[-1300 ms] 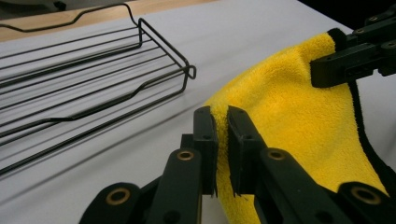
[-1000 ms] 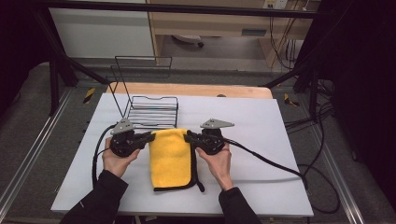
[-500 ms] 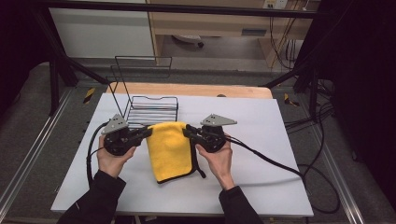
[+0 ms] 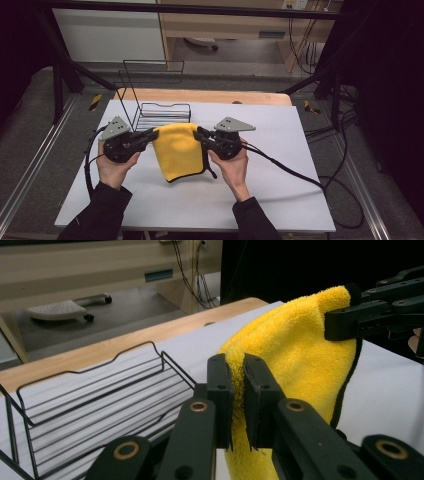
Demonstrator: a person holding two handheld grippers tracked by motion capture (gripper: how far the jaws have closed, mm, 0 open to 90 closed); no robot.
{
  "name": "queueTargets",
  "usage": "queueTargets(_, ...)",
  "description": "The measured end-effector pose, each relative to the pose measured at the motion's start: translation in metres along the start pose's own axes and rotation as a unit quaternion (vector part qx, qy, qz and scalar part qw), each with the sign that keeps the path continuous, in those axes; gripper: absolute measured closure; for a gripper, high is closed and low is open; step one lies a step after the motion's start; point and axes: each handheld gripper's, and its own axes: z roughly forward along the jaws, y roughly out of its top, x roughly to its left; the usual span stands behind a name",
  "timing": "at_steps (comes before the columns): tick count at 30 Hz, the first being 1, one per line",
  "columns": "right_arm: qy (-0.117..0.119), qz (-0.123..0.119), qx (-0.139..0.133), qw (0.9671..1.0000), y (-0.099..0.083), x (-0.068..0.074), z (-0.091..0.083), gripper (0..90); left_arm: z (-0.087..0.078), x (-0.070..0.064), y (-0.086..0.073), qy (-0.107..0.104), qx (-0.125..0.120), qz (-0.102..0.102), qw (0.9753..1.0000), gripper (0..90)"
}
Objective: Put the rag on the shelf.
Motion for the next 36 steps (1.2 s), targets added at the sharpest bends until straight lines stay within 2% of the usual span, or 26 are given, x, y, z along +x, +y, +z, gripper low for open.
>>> queueTargets(8, -0.005, -0.018, -0.034, 0.9992, 0.020, 0.009, -0.006, 77.9, -0.009, 0.002, 0.018, 0.010, -0.023, 0.013, 0.9996, 83.0)
queueTargets(19, -0.009, -0.016, -0.070, 0.9974, 0.037, 0.015, -0.006, 77.9, -0.015, 0.008, 0.038, 0.024, -0.040, 0.020, 0.9987, 83.0)
queueTargets(25, -0.012, -0.019, -0.086, 0.9961, 0.048, 0.019, -0.003, 78.0, -0.020, 0.013, 0.053, 0.034, -0.054, 0.024, 0.9977, 83.0)
queueTargets(36, -0.014, -0.028, -0.103, 0.9941, 0.067, 0.023, 0.001, 78.0, -0.025, 0.021, 0.068, 0.043, -0.076, 0.022, 0.9959, 83.0)
